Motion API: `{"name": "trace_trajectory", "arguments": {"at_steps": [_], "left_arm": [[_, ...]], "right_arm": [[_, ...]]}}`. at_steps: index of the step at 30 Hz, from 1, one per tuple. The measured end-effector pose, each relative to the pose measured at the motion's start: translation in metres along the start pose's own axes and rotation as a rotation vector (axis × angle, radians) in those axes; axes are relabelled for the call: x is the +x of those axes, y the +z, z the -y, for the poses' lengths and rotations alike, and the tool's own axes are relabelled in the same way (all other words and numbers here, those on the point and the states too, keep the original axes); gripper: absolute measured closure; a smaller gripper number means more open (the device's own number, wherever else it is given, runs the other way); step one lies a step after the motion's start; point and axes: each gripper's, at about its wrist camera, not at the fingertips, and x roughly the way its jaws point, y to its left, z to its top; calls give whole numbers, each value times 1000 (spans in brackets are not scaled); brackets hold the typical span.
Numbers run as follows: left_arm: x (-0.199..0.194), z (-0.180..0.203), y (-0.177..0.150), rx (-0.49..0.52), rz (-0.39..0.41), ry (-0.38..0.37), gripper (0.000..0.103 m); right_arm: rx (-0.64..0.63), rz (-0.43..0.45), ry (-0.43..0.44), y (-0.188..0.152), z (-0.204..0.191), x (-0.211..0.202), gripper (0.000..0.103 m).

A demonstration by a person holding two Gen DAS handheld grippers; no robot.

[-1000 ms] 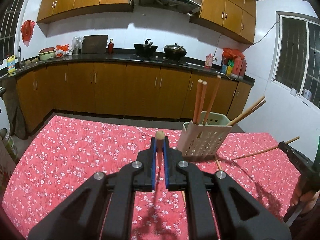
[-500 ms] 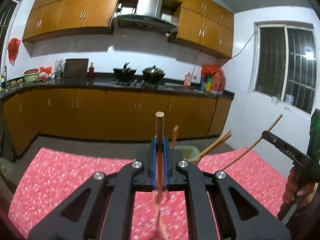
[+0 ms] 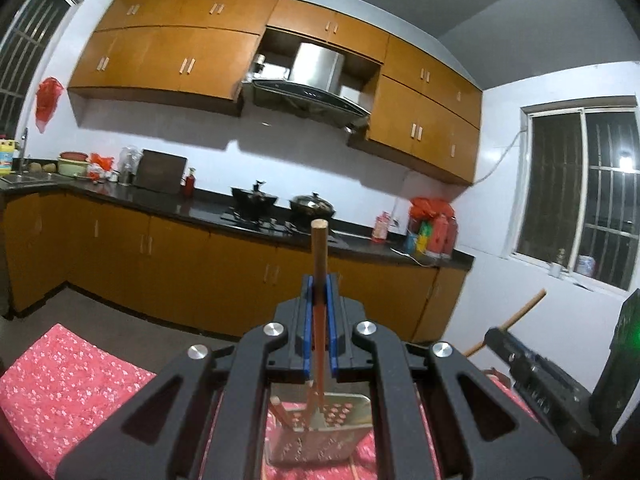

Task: Organize utensils
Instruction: 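Drop the right gripper's chopstick into the grey holder while the left drops its own, then move both open grippers back down to the last chopsticks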

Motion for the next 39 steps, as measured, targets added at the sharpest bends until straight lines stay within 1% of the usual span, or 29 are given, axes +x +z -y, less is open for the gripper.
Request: {"name": "trace_trajectory", "arguments": {"at_steps": [7,12,14,15,16,17,18,20,27,30,31,32,35,37,39], "left_arm": [[22,-1,-19,25,-23,25,96],[32,-3,-33,23,-62,25,96],[36,-2,-38,20,-90,20,95],[36,-4,-39,11,-99,19,94],[37,-6,-40,3,-102,16,88],[36,-7,-40,-2,-106,12,85],[34,-7,-39,-4,-103,14,79],[31,-7,-38,-1,-97,14,79],[8,-14,-34,-11,-101,16,79],[-9,-26,-39,-18,-126,40,79],[-14,-30,-44,-18,-138,51,78],[-19,-37,-53,-16,-165,74,77],[-24,-52,-78,-15,-234,118,76],[-20,-63,-108,-15,-326,153,76],[-14,-71,-131,-19,-406,175,76]], "right_arm": [[19,-91,3,-18,3,24,95],[13,-122,5,-26,0,32,95],[7,-150,12,-28,-3,35,95],[9,-157,16,-30,-3,35,95],[6,-160,19,-31,-4,34,94],[0,-162,20,-31,-5,34,88],[-6,-155,16,-31,-6,31,78],[-4,-135,16,-28,-5,25,67],[4,-73,6,-21,4,-8,67],[3,-78,-35,-30,18,-25,67],[3,-96,-53,-37,24,-28,67],[4,-119,-69,-44,30,-30,67],[16,-235,-116,-75,48,-23,67],[29,-334,-148,-102,57,-13,67],[49,-449,-147,-134,60,-1,67]]}}
